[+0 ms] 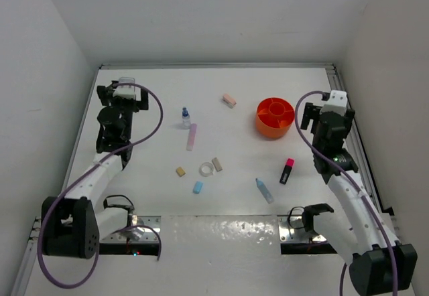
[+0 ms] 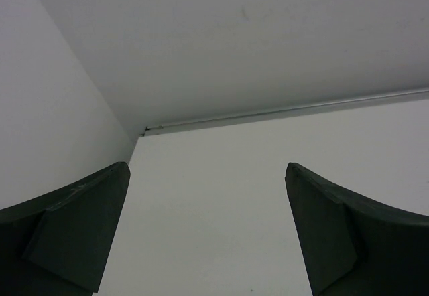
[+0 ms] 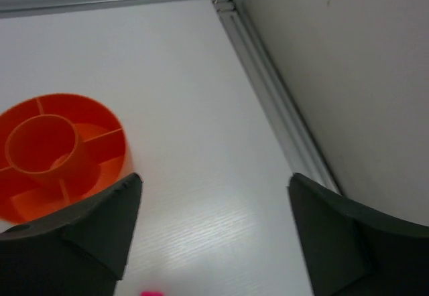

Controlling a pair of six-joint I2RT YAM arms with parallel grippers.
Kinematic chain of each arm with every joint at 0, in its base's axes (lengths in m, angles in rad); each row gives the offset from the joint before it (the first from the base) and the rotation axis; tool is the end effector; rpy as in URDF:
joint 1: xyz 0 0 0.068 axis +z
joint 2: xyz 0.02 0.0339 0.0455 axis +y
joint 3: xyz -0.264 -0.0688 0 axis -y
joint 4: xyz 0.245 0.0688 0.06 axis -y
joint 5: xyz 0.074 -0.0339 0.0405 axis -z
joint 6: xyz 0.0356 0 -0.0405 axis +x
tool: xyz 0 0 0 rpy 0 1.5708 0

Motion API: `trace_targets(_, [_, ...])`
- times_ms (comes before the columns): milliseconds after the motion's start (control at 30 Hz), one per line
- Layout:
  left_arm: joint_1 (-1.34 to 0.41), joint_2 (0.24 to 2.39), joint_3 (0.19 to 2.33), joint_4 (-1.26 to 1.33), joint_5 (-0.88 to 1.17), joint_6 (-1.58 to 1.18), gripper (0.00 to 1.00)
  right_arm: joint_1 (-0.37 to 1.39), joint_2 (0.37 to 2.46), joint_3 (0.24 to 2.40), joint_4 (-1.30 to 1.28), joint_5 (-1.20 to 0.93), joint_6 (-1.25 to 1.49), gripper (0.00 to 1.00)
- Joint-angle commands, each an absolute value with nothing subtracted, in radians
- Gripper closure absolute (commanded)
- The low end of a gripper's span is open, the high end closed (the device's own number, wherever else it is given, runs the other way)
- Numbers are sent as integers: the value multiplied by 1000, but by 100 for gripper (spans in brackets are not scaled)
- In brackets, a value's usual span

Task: Sort the stationery into containers
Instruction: Pick up the pen from the center of the board.

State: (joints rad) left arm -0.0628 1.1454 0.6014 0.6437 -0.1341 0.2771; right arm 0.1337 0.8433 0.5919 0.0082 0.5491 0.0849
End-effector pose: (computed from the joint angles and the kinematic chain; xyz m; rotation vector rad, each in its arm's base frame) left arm 0.2603 -0.0116 0.2894 0.1415 1.4711 0.2726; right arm 0.1987 0.0080 0.2827 0.3424 1.7573 -0.3403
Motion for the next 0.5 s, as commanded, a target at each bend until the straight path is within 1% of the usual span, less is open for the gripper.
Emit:
trace_targets(0, [-87,1092,555,576,-85,459,0,98,842,658,-281,441,259,19])
trace_targets(33, [-89,1091,566,525,-33,465,0,103,853,649,-296,401,300,31])
trace_targets(67, [-90,1097,618,481,-32,392,0,110,870,646,-326,444,372,43])
trace_targets(100, [-91,1124,655,356,-78,329,0,115,909,644,-400,490,449,57])
trace_targets(133, [-91,1143,696,289,-93,264,0,115,932,643,-434,515,504,55])
trace_targets(167, [-87,1166,734,228,-94,182,0,118,954,640,-461,544,609,48])
trace_targets(200, [-89,1207,791,175,-84,164,0,121,977,635,-480,548,653,41])
trace_targets(233, [-89,1218,802,120,-69,143,0,136,997,627,-498,545,690,27])
trace_targets(300, [-89,1210,764,144,-64,117,0,165,1060,605,-476,538,756,18])
trace_targets(367, [-94,1180,726,181,-63,130,0,179,1124,594,-453,523,785,18])
trace_targets(467, [-103,1157,687,222,-71,143,0,196,1192,575,-388,486,788,22])
